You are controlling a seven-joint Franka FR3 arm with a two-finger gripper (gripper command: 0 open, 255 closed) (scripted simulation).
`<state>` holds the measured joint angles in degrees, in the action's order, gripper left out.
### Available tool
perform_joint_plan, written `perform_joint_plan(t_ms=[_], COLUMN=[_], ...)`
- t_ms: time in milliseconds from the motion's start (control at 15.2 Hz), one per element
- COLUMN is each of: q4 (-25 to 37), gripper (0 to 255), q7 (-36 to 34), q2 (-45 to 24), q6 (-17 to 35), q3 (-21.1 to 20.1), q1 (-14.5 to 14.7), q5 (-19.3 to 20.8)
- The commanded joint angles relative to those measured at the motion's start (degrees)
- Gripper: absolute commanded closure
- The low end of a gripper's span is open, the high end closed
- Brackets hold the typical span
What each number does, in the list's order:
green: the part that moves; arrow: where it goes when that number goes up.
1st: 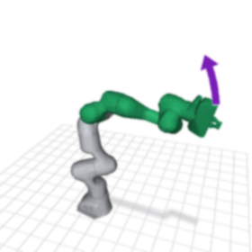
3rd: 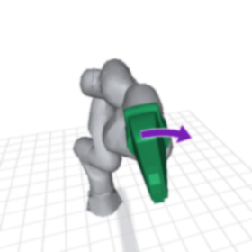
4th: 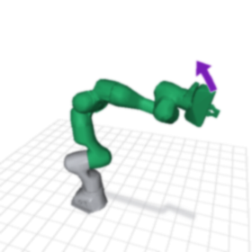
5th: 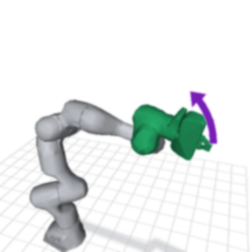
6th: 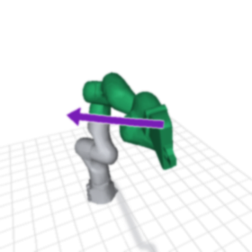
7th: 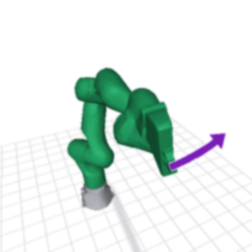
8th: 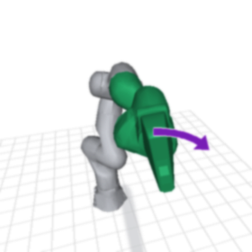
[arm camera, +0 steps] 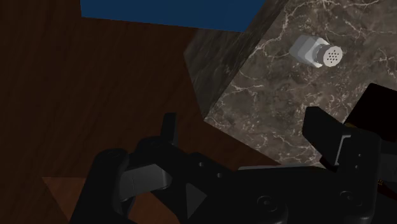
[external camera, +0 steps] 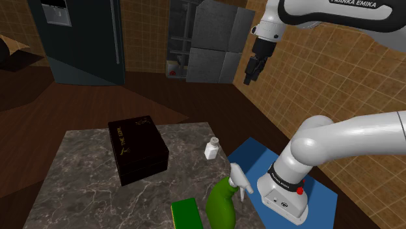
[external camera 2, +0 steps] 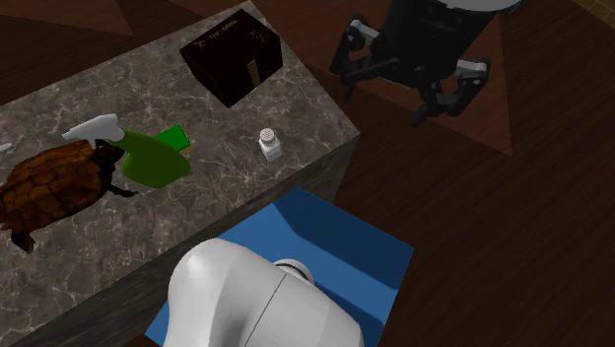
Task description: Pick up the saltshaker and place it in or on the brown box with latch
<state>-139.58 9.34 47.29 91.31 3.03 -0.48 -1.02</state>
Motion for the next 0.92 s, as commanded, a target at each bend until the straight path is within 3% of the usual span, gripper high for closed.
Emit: perform_joint_plan(t_ms=[0, 858], q4=[0.00, -15.03], gripper=[0, 0], q7=[0.00, -13.65], q2=[0.00, -0.83], q6=[0.00, 14.77], q3=[0.00, -13.50], q1=[0.00, 6.91], q5=[0.00, -12.54])
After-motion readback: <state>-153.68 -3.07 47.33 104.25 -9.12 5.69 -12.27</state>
